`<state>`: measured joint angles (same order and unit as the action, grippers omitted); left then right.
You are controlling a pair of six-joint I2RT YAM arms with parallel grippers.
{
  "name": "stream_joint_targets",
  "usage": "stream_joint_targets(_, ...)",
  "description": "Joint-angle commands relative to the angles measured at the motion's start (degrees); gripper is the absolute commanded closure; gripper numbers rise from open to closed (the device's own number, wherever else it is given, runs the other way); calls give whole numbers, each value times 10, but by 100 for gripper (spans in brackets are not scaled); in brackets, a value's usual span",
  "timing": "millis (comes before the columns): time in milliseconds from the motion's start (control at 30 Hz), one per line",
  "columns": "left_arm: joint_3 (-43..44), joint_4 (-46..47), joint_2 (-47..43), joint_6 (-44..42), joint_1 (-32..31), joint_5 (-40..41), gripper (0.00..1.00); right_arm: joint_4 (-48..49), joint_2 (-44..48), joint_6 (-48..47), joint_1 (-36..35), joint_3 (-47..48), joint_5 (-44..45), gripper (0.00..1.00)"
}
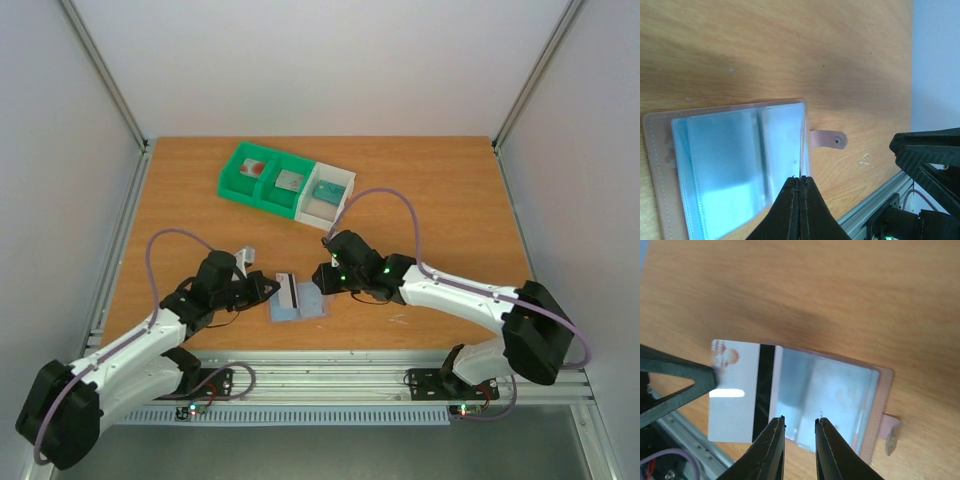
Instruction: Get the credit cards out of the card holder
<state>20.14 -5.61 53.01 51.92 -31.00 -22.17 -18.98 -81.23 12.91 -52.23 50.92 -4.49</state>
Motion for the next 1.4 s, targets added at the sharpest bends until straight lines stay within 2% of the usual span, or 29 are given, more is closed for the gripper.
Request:
stream_joint_targets(0, 37, -57, -48, -19, -3, 6, 100, 48, 54, -154, -1, -8, -15, 80)
stream_joint_targets(200, 72, -122, -102, -33, -2, 13, 100, 107, 124, -353, -10, -22, -71, 76)
stream_joint_targets(400, 78, -126, -134, -10, -2, 7, 100, 228, 182, -507, -48, -99, -116, 69)
stream_joint_targets(500, 81, -128, -144, 3, -2, 4, 100, 245, 194, -601, -64, -119, -148, 66)
stream_joint_targets(700, 102, -132, -154, 40, -2, -12, 100, 231, 184, -727, -94, -126, -122, 59)
stream_joint_targets(967, 133, -154, -161, 89, -2, -23, 99, 277, 126, -847, -130, -122, -14, 51)
stream_joint_targets(1133, 144, -176, -170, 95, -2, -19, 100, 395, 105, -876, -138, -149, 42, 47)
stream_joint_targets(1367, 136, -172, -176, 111, -2, -16, 100, 528, 81, -941, -163, -182, 123, 49)
